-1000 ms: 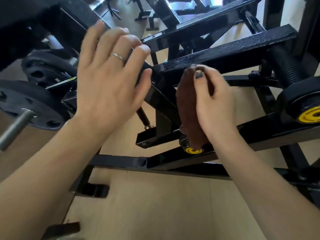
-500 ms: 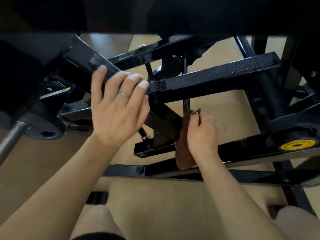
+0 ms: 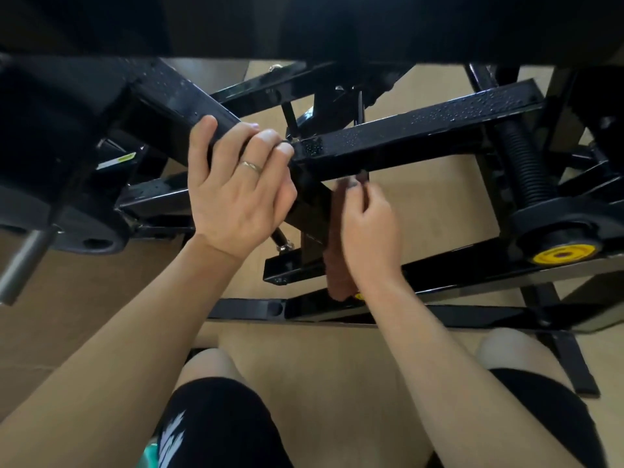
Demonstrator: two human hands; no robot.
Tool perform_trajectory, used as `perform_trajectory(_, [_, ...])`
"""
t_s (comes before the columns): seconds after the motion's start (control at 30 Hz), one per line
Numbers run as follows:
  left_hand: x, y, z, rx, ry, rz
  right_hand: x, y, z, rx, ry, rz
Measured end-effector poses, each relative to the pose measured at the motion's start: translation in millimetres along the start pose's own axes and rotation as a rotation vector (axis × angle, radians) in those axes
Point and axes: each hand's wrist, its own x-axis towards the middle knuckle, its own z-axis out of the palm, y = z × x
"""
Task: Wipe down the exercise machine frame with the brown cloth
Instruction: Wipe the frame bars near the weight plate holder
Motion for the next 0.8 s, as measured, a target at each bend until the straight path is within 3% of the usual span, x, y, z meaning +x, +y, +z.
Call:
perform_trajectory(0.1, [1.1,0.2,0.6,0.016,0.008,0.000,13.1,31.3,-14.5,-0.076,0.020,0.269])
perform_trajectory(0.2, [1.3,0.0,0.6,0.016,0.012,-0.002,20.2,26.3,-10.3,-0.094,0.030,0.361])
perform_trajectory(0.3, [0.6,0.2,2.4,0.030,0.020,-0.005,4.0,5.5,-1.7,0.011,0.038,0.242])
perform_trajectory(0.47, [0.8,-1.8,2.1,0.014,-0.006,0.006,-9.1,-56.4,21.1,0.085,0.098,-0.183])
perform_trajectory(0.57, [1.5,-1.3,-5.8,0.010,-0.080,0.002,-6.0,-51.8,19.2,0.073,0.062,-0.313])
perform_trajectory(0.7, [9.9,0.7,-28.0,-0.108,-0.219,-0.054,-4.5,-10.6,3.7,0.049,-0.004,-0.150])
perform_trajectory(0.8, [7.3,1.5,-59.4,-0.277,-0.163,-0.216,-8.8,0.2,-0.2,0.065,0.010,-0.030])
